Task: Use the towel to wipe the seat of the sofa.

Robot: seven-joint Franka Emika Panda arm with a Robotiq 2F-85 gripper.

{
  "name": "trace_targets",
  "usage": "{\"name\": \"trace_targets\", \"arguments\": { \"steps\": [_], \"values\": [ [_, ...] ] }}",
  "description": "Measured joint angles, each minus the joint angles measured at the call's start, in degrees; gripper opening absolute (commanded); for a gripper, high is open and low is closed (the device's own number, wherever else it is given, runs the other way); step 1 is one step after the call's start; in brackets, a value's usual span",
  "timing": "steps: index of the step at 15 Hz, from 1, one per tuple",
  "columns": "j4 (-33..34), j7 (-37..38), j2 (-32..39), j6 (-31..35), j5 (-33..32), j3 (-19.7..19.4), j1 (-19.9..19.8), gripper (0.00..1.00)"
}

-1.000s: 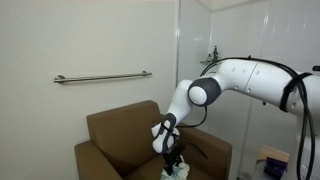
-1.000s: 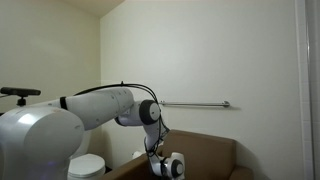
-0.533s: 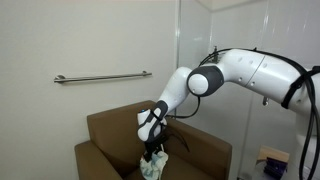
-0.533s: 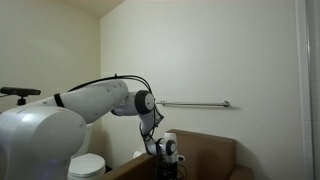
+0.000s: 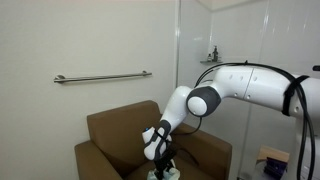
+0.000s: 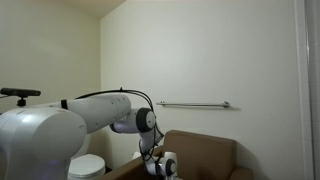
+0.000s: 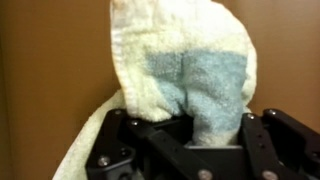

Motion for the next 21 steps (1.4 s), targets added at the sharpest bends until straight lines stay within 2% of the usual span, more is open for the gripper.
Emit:
{"name": "trace_targets", "arguments": {
  "steps": [2,6,9,15,19,21],
  "values": [
    [2.01,-0.01,2.23,-0.98,0.0,0.18,-0.76,0.05],
    [1.66,-0.54,1.19,-4.08,0.0,0.41,-1.39,0.05],
    [-2.79,-1.74,-1.33,-5.21,0.0,0.17,-2.48,0.05],
    [-16.16,-2.94,-7.89,-6.44,0.0,-1.36,-7.08,0.05],
    [-18.32,-2.94,-9.42,-5.79,0.0,-1.62,-8.46,0.05],
    [-17.96,-2.94,-10.91,-3.7,0.0,-0.41,-8.1,0.05]
  ]
}}
